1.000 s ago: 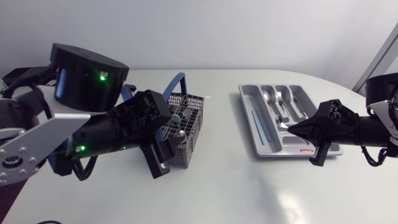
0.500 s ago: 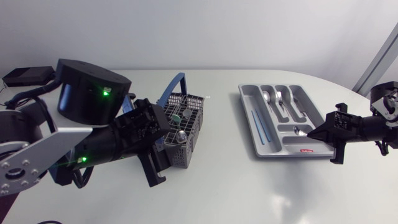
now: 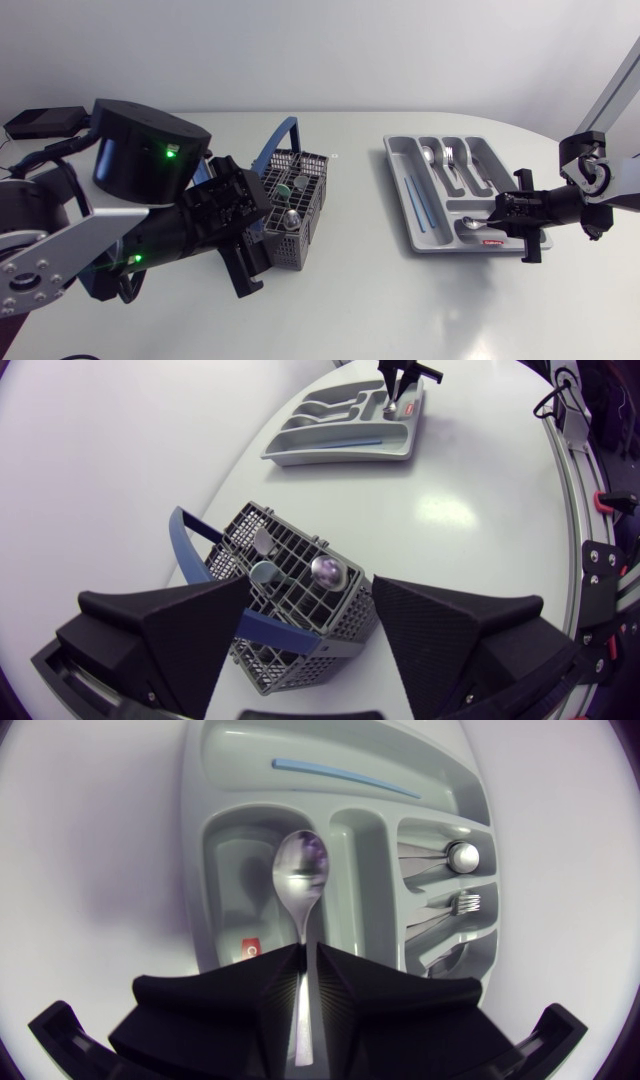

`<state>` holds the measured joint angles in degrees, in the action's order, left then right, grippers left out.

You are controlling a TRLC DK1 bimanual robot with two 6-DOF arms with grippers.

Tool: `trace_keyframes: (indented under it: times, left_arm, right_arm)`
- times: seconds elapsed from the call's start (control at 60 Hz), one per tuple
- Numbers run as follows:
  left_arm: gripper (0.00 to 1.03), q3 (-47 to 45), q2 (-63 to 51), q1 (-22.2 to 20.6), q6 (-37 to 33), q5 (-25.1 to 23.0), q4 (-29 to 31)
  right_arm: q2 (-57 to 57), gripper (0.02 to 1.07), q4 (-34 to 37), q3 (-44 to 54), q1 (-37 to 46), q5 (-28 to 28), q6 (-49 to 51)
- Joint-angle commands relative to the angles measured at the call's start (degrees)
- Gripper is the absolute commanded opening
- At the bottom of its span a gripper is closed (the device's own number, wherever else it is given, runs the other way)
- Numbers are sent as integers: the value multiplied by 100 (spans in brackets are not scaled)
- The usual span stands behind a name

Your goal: Unload the cutlery basket into the drawer organizer.

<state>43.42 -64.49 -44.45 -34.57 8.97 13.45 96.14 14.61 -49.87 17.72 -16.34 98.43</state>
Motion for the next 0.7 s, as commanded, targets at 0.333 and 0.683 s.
trace_keyframes:
  times: [0.333, 0.683]
  left_arm:
    - [80, -273, -81, -170, 134, 131, -80]
    - [20, -642, -530, -310, -147, 781, -959]
  right_arm:
    - [-1115, 103, 68, 346, -14, -300, -659]
    - [-2249, 75, 455, 531, -611, -950, -1898]
